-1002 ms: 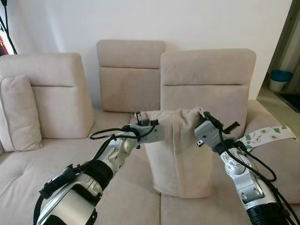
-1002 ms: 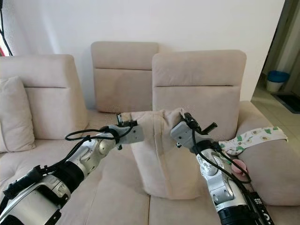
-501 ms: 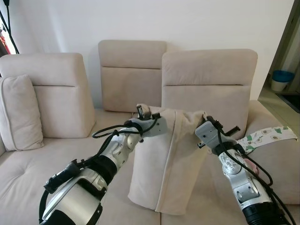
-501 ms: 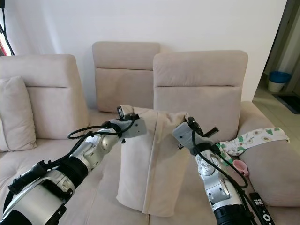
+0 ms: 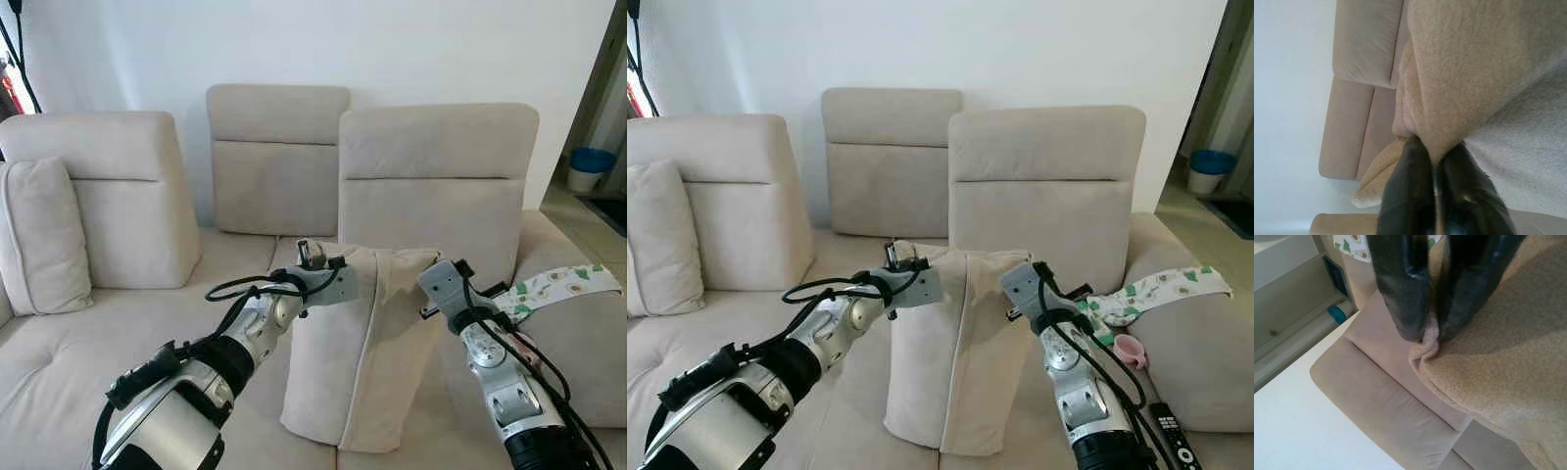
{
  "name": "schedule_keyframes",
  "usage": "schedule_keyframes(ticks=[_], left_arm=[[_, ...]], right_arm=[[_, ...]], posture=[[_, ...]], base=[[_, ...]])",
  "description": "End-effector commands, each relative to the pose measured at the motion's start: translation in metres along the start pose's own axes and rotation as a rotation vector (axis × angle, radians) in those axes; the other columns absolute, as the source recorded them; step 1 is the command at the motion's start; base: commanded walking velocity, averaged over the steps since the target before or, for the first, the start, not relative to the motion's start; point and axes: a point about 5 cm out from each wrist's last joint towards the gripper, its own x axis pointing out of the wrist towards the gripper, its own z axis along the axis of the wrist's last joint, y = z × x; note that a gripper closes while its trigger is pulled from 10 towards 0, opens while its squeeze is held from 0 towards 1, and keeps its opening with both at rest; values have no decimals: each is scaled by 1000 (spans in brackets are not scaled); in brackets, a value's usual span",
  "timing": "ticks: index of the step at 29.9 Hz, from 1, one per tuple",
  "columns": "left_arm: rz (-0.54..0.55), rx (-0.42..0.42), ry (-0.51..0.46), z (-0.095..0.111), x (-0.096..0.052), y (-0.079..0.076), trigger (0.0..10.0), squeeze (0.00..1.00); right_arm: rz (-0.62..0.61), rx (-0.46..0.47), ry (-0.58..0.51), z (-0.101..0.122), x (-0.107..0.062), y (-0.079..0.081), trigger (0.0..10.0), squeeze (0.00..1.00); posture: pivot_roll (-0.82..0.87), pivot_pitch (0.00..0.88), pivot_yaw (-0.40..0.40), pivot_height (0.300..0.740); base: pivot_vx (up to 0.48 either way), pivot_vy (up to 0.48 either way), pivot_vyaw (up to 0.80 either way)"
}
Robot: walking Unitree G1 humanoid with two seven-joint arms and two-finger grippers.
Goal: Move the pillow to the sofa from floor
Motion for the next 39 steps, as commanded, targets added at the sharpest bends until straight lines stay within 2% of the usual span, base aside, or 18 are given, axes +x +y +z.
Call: schedule_keyframes(ticks=[1, 7, 8, 9, 10, 11, 18, 21, 22, 23, 24, 25, 27, 30, 32, 33, 35, 39], left_arm=[[33, -11, -35, 5, 1, 12, 10000, 1000], [59, -16, -53, 6, 0, 16, 10000, 1000], [82, -13, -60, 7, 0, 19, 10000, 725], [109, -12, -65, 9, 0, 23, 10000, 0], [109, -12, -65, 9, 0, 23, 10000, 0], [146, -14, -69, 10, 0, 28, 10000, 0], [183, -32, -78, 10, 0, 33, 10000, 0], [187, -115, -84, 9, 0, 33, 10000, 0], [159, -262, -73, 8, 0, 29, 10000, 0], [159, -262, -73, 8, 0, 29, 10000, 0], [137, -368, -69, 7, 0, 25, 10000, 0], [137, -368, -69, 7, 0, 25, 10000, 0], [33, -713, -71, 10, 0, 7, 10000, 0], [8, -783, -78, 12, 0, 1, 10000, 0], [-5, -945, -104, 8, -7, -13, 10000, 0], [-5, -945, -104, 8, -7, -13, 10000, 0], [0, -1067, -132, 3, -13, -19, 10000, 0], [-13, -1136, -172, -3, -23, -28, 10000, 0]], right_arm=[[4, 21, 19, -2, -1, 1, 10000, 976], [1, 29, 24, -2, -1, 1, 10000, 1000], [-7, 22, 28, -3, -1, 0, 10000, 1000], [-11, 15, 31, -2, 0, 0, 10000, 1000], [-11, 15, 31, -2, 0, 0, 10000, 1000], [-19, 3, 31, -1, 1, -1, 10000, 0], [-41, 1, 4, 4, 1, -3, 10000, 0], [-44, 31, -26, 9, -1, -2, 10000, 0], [-48, 63, -44, 12, -2, 0, 10000, 0], [-48, 63, -44, 12, -2, 0, 10000, 0], [-51, 85, -56, 13, -4, 1, 10000, 0], [-51, 85, -56, 13, -4, 1, 10000, 0], [-84, 167, -96, 20, -11, 7, 10000, 0], [-93, 192, -105, 21, -14, 10, 10000, 0], [-113, 273, -117, 23, -27, 23, 10000, 0], [-113, 273, -117, 23, -27, 23, 10000, 0], [-126, 321, -123, 23, -38, 30, 10000, 0], [-117, 361, -132, 21, -49, 38, 10000, 0]], posture=[[-30, 0, 76, 733], [-29, 0, 75, 733], [-27, 0, 74, 733], [-27, 0, 73, 733], [-27, 0, 73, 733], [-27, 0, 73, 733], [-27, 0, 70, 733], [-28, 0, 71, 733], [-30, 0, 72, 733], [-30, 0, 72, 733], [-30, 0, 72, 733], [-30, 0, 72, 733], [-29, 0, 69, 733], [-29, 0, 69, 733], [-36, 0, 71, 733], [-36, 0, 71, 733], [-37, 0, 69, 733], [-32, 0, 65, 733]], base=[[0, 0, 0], [0, 0, 0], [0, 0, 0], [0, 0, 0], [0, 0, 0], [0, 0, 0], [0, 0, 0], [0, 0, 0], [0, 0, 0], [0, 0, 0], [0, 0, 0], [0, 0, 0], [0, 0, 0], [0, 0, 0], [0, 0, 0], [0, 0, 0], [0, 0, 0], [0, 0, 0]])
